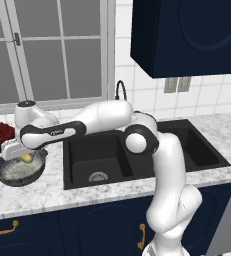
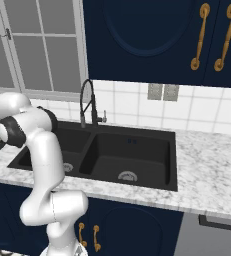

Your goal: Pick the cucumber from the sink and place it in the bowl. Then pick the bowl and place it in the microwave. Then close the microwave door and press the start button.

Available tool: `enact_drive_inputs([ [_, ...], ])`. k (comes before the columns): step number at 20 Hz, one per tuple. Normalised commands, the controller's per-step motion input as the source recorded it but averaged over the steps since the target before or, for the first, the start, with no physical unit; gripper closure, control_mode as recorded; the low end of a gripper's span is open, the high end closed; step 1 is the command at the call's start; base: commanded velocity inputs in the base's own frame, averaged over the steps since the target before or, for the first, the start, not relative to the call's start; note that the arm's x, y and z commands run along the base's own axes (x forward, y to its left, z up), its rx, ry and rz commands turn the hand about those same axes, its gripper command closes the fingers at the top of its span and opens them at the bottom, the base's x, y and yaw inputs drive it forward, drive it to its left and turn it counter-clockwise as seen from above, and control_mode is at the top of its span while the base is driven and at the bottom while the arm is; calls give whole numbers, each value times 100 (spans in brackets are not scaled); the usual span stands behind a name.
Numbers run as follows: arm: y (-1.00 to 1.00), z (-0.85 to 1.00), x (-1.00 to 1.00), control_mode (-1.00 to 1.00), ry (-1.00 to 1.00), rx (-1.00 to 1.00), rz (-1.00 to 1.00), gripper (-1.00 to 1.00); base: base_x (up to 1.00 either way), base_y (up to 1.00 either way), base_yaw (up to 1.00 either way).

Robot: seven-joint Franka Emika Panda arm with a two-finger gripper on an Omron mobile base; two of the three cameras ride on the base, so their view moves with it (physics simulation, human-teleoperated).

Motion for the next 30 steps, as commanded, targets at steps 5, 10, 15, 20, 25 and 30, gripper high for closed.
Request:
enact_drive_inputs([
  [5, 0, -39, 5, -100, 0, 0, 0, 100, 0, 0, 0],
  [10, 9, -39, 22, -100, 0, -1, 0, 100, 0, 0, 0],
  [15, 16, -39, 34, -100, 0, -3, 0, 100, 0, 0, 0],
  [20, 8, -29, 25, -100, 3, -2, 0, 100, 0, 0, 0],
  [25, 8, -28, 24, -100, 7, -2, 0, 100, 0, 0, 0],
  [30, 2, -16, 10, -100, 10, 0, 0, -100, 0, 0, 0],
])
